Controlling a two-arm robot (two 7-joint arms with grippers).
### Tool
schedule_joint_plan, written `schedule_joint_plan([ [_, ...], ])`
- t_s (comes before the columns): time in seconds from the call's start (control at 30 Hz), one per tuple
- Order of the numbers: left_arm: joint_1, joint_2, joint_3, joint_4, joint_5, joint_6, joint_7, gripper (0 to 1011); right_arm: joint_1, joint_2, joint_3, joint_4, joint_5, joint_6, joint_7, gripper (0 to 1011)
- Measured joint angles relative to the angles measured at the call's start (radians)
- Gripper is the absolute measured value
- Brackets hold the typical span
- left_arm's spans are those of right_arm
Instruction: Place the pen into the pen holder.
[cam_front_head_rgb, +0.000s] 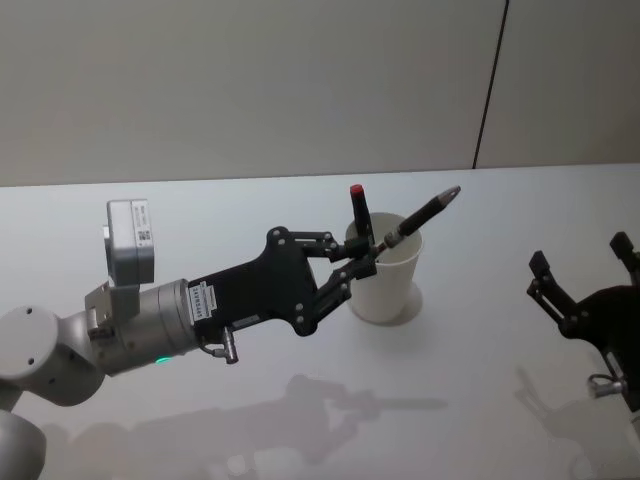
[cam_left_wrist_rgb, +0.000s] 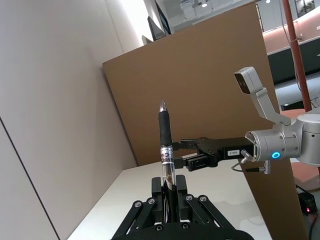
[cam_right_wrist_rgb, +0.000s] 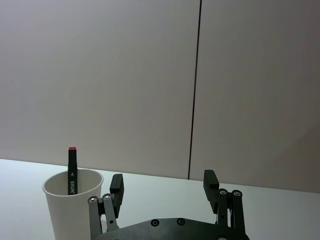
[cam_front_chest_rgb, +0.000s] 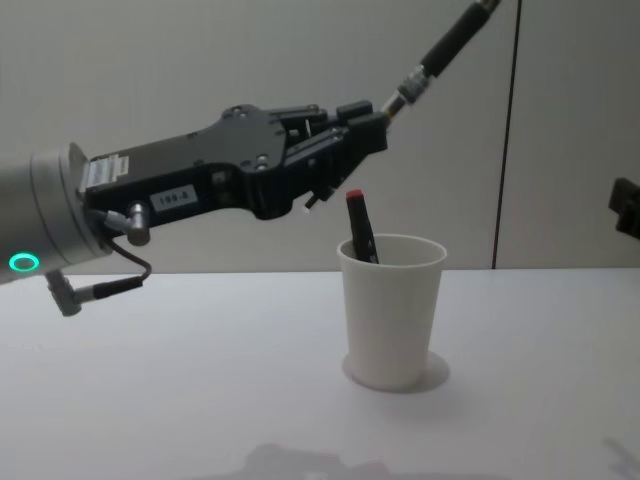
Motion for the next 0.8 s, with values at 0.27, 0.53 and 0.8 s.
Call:
schedule_joint_plan([
  [0.27, -0.020, -0.010, 0.005, 0.024, 0.010, -0.006, -0.033, 172, 0.002, 0.007, 0.005, 0.000, 0.034, -0.012, 0.070, 1001],
  [0.53, -0.031, -0.015, 0.008, 0.037, 0.014, -0.009, -0.049, 172, 0.005, 0.019, 0.010, -0.003, 0.086, -0.021, 0.176, 1001],
  [0.8, -0.036, -0.017, 0.009, 0.042, 0.016, -0.010, -0.058, 172, 0.006, 0.031, 0.014, -0.011, 0.148, -0.030, 0.291, 1001],
])
